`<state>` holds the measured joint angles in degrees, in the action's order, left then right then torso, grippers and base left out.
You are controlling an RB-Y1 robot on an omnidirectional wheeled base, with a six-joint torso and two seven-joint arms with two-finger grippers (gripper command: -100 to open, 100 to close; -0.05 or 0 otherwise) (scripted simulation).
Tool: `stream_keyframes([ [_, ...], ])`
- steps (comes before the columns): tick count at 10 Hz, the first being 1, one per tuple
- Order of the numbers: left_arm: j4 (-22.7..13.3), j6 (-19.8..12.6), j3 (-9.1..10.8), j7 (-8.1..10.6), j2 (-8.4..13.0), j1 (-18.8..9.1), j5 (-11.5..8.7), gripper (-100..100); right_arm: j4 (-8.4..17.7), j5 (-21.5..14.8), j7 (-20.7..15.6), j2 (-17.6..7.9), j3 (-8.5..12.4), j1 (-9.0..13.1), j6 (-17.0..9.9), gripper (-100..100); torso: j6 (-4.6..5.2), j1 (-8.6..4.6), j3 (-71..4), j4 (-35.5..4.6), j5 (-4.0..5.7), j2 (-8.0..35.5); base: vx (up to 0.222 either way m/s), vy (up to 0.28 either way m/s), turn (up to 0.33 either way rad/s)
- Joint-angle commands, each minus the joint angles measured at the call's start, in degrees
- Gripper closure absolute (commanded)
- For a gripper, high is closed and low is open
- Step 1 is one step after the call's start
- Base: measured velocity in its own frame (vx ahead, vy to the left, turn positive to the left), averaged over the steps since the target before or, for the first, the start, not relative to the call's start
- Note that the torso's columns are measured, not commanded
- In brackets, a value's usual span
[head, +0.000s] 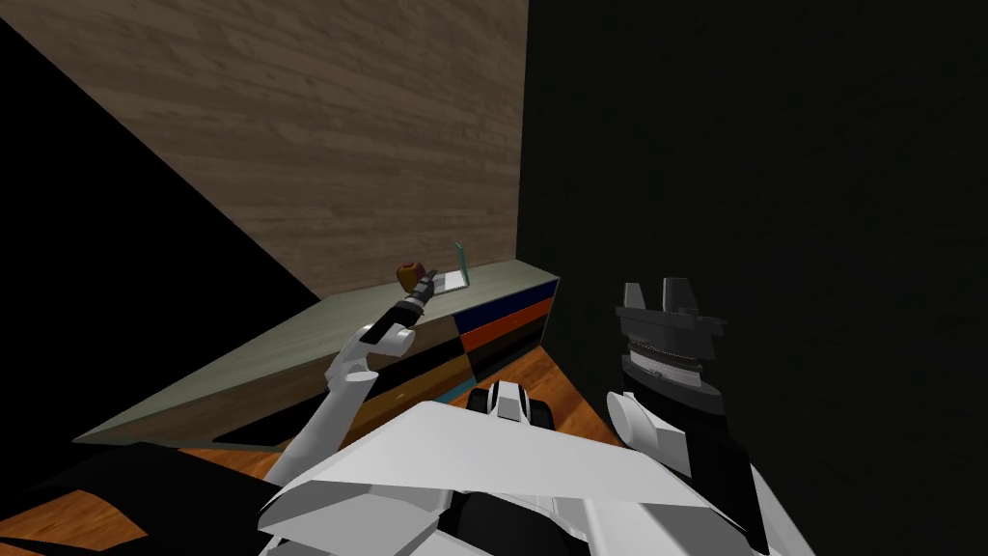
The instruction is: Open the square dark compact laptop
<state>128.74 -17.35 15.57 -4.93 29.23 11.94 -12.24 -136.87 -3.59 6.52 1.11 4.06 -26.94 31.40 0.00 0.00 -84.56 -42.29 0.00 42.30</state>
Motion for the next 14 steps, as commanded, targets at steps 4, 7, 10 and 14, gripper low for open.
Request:
stream_keyframes([
  [4, -0.73, -8.72, 2.71, 0.47, 3.74, -3.16, -1.73, -100, 0.0, 0.0, 0.0, 0.0, 0.0, 0.0, 0.0, 0, 0.0, -0.03, -0.01, 0.01, 0.01, -0.02, 0.056, -0.07, -0.016],
  [7, -1.63, -13.38, 4.88, 0.86, 7.01, -5.67, -3.18, -100, 0.0, 0.0, 0.0, 0.0, 0.0, 0.0, 0.0, 0, -0.01, 0.01, 0.0, 0.01, -0.01, 0.0, 0.049, -0.069, -0.015],
  [10, -2.09, -17.58, 5.94, 1.05, 8.64, -6.89, -3.88, -100, 0.0, 0.0, 0.0, 0.0, 0.0, 0.0, 0.0, 0, 0.0, 0.0, -0.03, 0.01, 0.0, -0.05, 0.047, -0.063, -0.013],
  [14, -2.99, -23.18, 7.98, 1.42, 11.8, -9.26, -5.24, -100, 0.0, 0.0, 0.0, 0.0, 0.0, 0.0, 0.0, 0, 0.0, 0.0, -0.05, 0.02, 0.0, -0.08, 0.054, -0.071, -0.013],
])
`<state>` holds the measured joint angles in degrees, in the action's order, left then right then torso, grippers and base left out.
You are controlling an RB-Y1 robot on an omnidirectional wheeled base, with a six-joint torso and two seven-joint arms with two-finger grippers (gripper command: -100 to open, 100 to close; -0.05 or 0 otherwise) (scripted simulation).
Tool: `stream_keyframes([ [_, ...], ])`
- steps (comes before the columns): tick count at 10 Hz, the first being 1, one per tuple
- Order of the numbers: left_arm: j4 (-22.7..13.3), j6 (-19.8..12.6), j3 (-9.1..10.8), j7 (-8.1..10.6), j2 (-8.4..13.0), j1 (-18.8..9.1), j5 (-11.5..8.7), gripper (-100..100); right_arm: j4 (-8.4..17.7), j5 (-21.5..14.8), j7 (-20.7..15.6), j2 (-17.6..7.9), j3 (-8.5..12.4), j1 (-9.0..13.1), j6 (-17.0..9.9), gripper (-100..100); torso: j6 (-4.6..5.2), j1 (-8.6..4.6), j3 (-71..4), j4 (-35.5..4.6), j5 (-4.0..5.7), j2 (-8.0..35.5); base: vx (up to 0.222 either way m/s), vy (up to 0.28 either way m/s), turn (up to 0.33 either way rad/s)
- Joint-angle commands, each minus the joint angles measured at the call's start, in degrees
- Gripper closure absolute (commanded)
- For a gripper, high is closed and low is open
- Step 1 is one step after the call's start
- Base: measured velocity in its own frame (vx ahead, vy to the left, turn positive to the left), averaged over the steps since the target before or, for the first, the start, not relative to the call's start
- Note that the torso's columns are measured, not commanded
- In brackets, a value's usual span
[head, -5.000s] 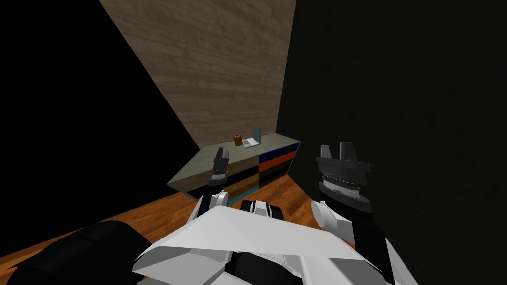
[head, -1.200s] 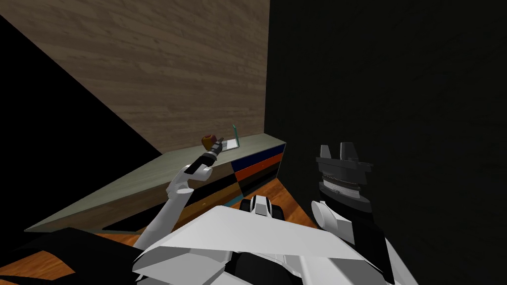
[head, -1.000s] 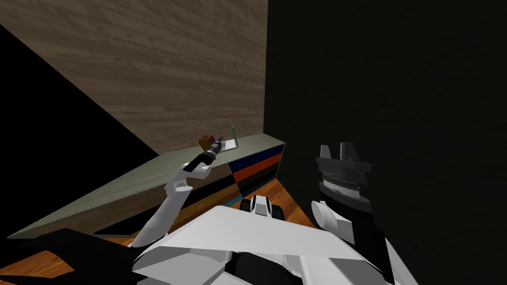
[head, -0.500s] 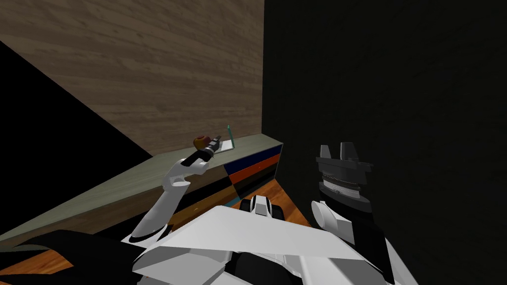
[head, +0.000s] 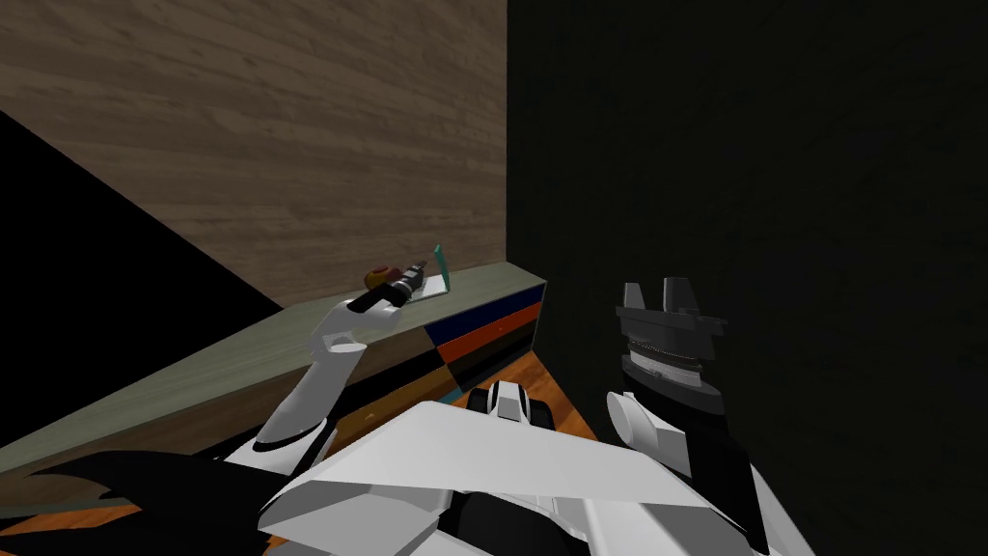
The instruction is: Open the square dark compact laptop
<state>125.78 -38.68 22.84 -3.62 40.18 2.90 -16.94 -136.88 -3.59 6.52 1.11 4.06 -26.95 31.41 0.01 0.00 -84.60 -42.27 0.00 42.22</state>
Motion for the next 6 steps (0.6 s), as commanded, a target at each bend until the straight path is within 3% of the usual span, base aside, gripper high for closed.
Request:
stream_keyframes([
  [1, -0.46, -4.15, 1.68, 0.29, 2.35, -1.34, -1.18, -100, 0.0, 0.0, 0.0, 0.0, 0.0, 0.0, 0.0, 0, -0.02, 0.08, 0.03, -0.01, -0.02, 0.06, 0.046, -0.056, -0.016],
  [6, -1.57, -11.56, 4.3, 0.76, 6.46, -4.36, -2.92, -100, 0.0, 0.0, 0.0, 0.0, 0.0, 0.0, 0.0, 0, -0.01, 0.05, 0.07, -0.03, -0.01, 0.12, 0.051, -0.065, -0.014],
])
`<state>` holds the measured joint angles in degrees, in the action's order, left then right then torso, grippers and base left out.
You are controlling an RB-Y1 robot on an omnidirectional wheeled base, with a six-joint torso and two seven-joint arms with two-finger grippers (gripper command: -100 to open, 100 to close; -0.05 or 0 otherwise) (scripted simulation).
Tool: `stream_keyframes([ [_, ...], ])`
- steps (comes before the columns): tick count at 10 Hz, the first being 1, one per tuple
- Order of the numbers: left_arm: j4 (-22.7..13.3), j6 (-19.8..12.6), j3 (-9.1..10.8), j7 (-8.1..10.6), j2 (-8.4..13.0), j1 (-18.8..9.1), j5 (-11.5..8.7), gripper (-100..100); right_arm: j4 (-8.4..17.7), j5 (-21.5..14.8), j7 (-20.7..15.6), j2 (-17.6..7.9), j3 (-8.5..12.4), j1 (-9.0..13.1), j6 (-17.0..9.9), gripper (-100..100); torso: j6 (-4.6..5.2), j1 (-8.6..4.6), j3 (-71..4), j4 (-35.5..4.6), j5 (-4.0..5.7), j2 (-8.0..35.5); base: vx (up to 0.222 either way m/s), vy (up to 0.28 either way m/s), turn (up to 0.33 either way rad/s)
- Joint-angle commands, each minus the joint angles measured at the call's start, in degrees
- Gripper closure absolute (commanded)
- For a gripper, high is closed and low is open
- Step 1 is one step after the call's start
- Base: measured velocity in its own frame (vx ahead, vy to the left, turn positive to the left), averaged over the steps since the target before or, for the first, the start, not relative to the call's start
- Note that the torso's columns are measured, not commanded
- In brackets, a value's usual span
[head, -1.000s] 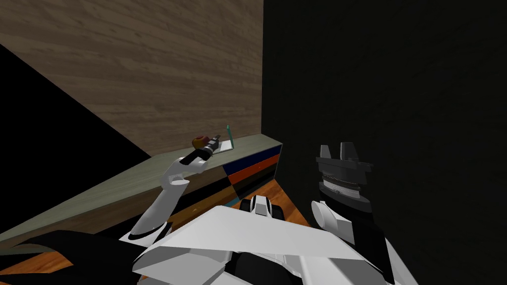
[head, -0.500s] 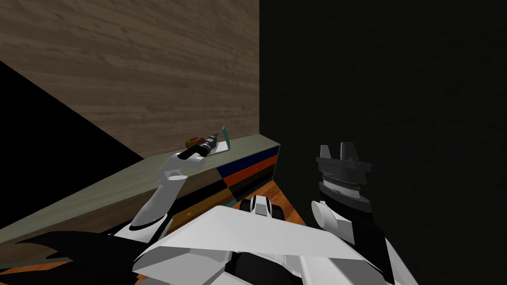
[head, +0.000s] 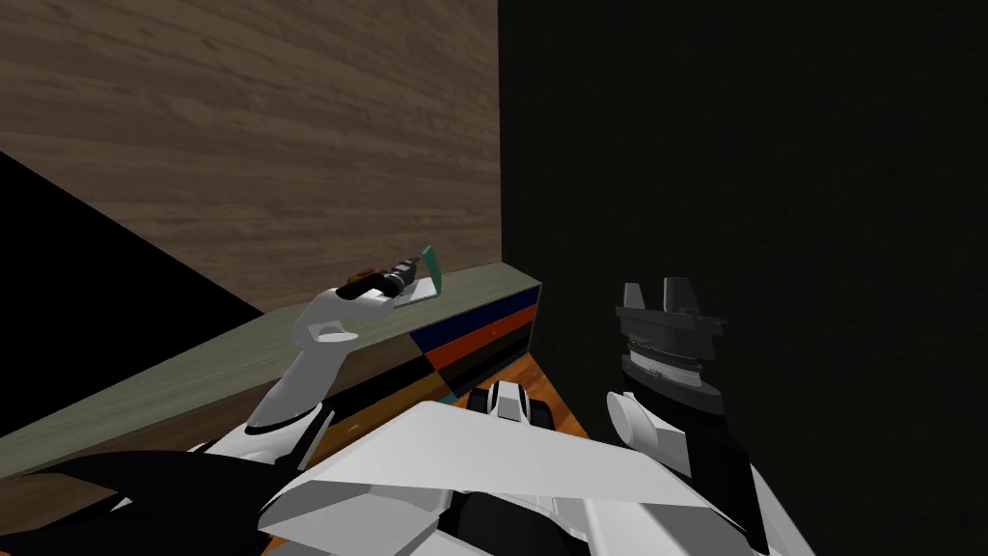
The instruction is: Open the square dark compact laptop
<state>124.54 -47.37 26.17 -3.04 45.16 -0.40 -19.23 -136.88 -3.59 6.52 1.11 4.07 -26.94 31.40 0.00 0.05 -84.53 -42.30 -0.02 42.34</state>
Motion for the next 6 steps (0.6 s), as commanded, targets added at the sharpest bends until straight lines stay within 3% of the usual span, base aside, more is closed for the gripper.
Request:
stream_keyframes([
  [1, -0.33, -2.99, 0.96, 0.18, 1.48, -1.06, -0.63, -100, 0.0, 0.0, 0.0, 0.0, 0.0, 0.0, 0.0, 0, 0.0, 0.02, -0.01, -0.01, 0.0, -0.01, 0.034, -0.041, -0.007],
  [6, -1.44, -11.37, 4.03, 0.72, 6.26, -4.55, -2.67, -100, 0.0, 0.0, 0.0, 0.0, 0.0, 0.0, 0.0, 0, 0.04, -0.12, -0.07, 0.02, 0.05, -0.09, 0.054, -0.074, -0.016],
])
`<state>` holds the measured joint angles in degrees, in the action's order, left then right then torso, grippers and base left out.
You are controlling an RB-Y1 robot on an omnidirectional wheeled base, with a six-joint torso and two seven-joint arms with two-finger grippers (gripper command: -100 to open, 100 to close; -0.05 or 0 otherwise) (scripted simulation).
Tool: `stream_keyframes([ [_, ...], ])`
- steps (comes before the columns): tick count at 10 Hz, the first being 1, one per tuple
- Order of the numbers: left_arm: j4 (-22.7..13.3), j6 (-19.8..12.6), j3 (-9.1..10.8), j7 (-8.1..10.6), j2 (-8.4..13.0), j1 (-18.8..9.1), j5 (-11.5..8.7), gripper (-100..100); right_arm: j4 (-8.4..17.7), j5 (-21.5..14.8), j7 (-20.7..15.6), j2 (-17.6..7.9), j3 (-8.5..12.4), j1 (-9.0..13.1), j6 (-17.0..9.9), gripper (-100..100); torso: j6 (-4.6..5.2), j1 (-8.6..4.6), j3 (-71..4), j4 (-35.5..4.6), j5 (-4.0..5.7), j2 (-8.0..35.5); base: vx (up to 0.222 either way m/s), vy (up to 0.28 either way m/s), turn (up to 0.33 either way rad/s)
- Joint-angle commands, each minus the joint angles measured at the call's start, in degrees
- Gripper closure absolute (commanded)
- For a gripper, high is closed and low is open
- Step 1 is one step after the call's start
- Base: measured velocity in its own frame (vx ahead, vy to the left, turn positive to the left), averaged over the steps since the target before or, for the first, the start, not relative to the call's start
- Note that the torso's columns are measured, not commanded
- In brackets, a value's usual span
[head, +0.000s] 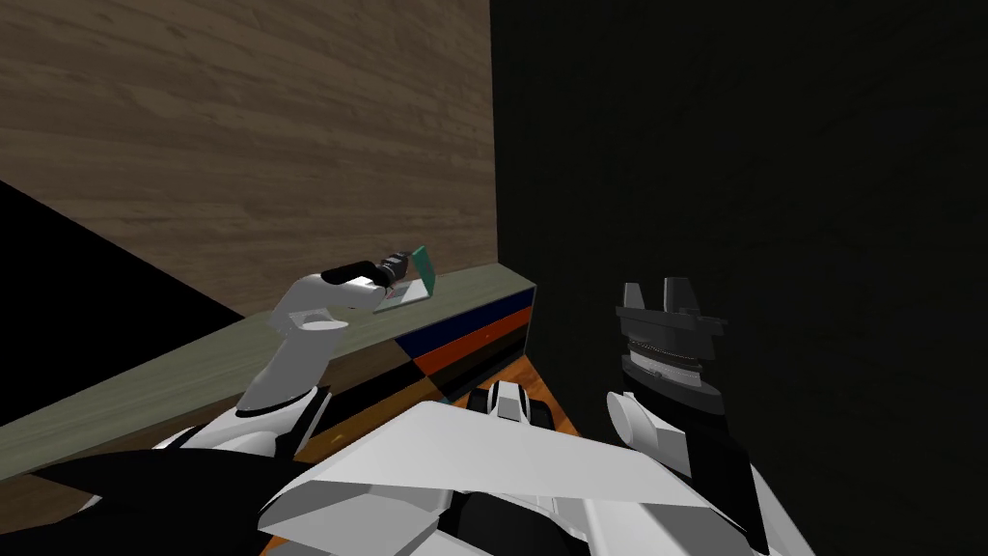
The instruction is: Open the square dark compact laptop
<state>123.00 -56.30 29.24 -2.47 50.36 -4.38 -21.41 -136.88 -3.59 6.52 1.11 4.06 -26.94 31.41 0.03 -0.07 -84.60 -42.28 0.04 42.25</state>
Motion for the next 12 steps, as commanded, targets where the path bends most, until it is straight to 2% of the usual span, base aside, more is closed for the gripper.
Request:
stream_keyframes([
  [1, 0.0, -3.47, 1.34, 0.22, 1.63, -0.99, -0.74, -100, 0.0, 0.0, 0.0, 0.0, 0.0, 0.0, 0.0, 0, -0.02, 0.08, 0.01, 0.0, -0.04, 0.01, 0.054, -0.053, -0.009],
  [2, -0.06, -4.24, 1.62, 0.27, 2.06, -1.3, -0.93, -100, 0.0, 0.0, 0.0, 0.0, 0.0, 0.0, 0.0, 0, -0.03, 0.16, 0.03, 0.0, -0.07, 0.04, 0.035, -0.037, -0.007],
  [3, -0.16, -3.54, 1.21, 0.25, 1.7, -1.24, -0.63, -100, 0.0, 0.0, 0.0, -0.01, 0.0, 0.0, 0.0, 0, -0.04, 0.19, 0.06, -0.02, -0.08, 0.09, 0.014, -0.016, -0.001],
  [4, 0.09, -4.67, 1.6, 0.39, 2.39, -1.61, -0.89, -100, 0.0, 0.0, 0.0, -0.01, 0.01, 0.0, 0.0, 0, -0.04, 0.2, 0.1, -0.04, -0.08, 0.14, 0.108, 0.028, -0.033],
  [5, -0.15, -4.05, 1.44, 0.28, 2.11, -1.45, -0.83, -100, 0.0, 0.0, 0.0, -0.01, 0.01, -0.01, 0.0, 0, -0.03, 0.26, -0.07, 0.03, -0.09, -0.15, 0.068, 0.022, -0.009],
  [6, -0.14, -4.15, 1.48, 0.29, 2.17, -1.48, -0.85, 100, 0.0, 0.0, 0.0, -0.01, 0.01, 0.0, 0.0, 0, -0.03, 0.14, -0.04, 0.04, -0.08, -0.04, 0.01, 0.004, -0.002],
  [7, -1.81, -1.69, 2.0, 1.67, 0.09, -2.36, -1.03, 100, 0.0, 0.0, 0.0, -0.01, 0.01, 0.0, 0.0, 0, -0.06, 0.05, 0.1, 0.0, -0.07, 0.15, -0.028, 0.029, 0.018],
  [9, -3.52, 0.72, 2.5, 3.04, -2.02, -3.17, -1.22, 100, 0.01, 0.0, 0.0, -0.01, 0.01, 0.01, 0.0, 0, -0.22, 0.63, 0.23, 0.03, -0.42, 0.27, -0.083, 0.042, 0.019],
  [12, -6.08, 4.34, 3.25, 5.11, -5.18, -4.39, -1.5, 100, 0.01, 0.0, 0.0, -0.01, 0.01, 0.01, -0.01, 0, -0.38, 0.76, 0.1, 0.14, -0.51, 0.05, -0.068, 0.045, 0.029],
])
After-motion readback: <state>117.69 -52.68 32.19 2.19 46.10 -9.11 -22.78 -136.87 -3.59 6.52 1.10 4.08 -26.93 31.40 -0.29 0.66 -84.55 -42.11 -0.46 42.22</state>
